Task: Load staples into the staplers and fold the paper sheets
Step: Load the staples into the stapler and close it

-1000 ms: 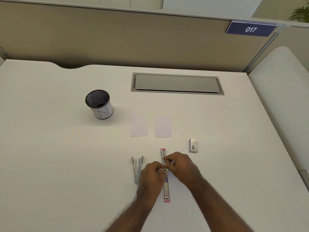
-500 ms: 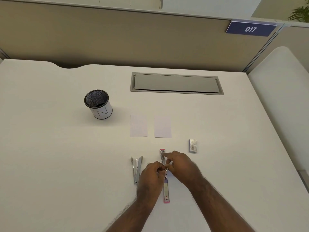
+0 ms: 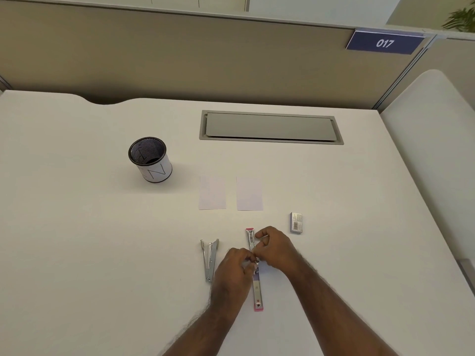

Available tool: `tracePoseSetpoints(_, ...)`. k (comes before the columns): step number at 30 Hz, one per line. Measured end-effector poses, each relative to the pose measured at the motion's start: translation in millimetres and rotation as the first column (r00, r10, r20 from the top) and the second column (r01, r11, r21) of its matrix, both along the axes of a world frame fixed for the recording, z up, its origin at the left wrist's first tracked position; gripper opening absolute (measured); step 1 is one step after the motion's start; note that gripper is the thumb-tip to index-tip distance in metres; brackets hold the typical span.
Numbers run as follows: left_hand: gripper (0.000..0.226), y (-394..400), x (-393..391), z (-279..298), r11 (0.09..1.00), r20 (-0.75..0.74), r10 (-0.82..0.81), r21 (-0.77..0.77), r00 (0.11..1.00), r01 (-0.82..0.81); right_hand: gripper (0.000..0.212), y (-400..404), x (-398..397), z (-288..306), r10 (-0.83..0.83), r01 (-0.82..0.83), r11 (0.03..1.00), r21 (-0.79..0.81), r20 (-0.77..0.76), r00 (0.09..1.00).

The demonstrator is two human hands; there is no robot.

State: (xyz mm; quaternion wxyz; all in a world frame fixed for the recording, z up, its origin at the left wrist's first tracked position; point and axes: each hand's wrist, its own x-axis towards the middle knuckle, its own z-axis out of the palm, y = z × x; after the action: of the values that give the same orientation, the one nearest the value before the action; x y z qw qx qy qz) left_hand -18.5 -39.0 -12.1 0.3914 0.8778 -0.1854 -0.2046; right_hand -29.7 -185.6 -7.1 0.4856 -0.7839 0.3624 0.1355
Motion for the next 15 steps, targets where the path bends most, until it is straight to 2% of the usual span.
tracePoseSetpoints(4, 0.01, -0.3, -0.5, -0.1, 1.0, 0.008, -0.009, -0.007, 1.0, 0.009, 0.031, 0.1, 9.2, 1.2, -0.056, 0.057, 0.998, 0.015, -0.058, 0.997)
tracePoseSetpoints(8, 0.013, -0.3, 0.8, 0.4, 1.0, 0.006, -0.022, -0.008, 1.0, 0.022, 0.026, 4.2, 11.3, 0.2, -0.088, 0.086, 0.995, -0.046, -0.042, 0.995)
tracePoseSetpoints(11, 0.008, -0.7, 3.4, -0.1, 1.0, -0.016, -0.024, 0.01, 1.0, 0.024, 0.02, 6.5, 6.7, -0.2, -0.047, 0.048, 0.997, -0.069, 0.017, 0.999)
tracePoseSetpoints(14, 0.007, -1.5, 4.6, 0.2, 1.0, -0.032, -0.007, 0.012, 0.999, 0.008, 0.006, 6.1, -5.3, 6.6, -0.072, 0.074, 0.997, -0.012, 0.104, 0.992)
tracePoseSetpoints(15, 0.008, -2.3, 4.9, 0.4, 1.0, -0.039, 0.001, 0.014, 0.999, -0.001, 0.01, 3.7, -10.4, 9.5, -0.062, 0.065, 0.998, -0.02, 0.129, 0.99)
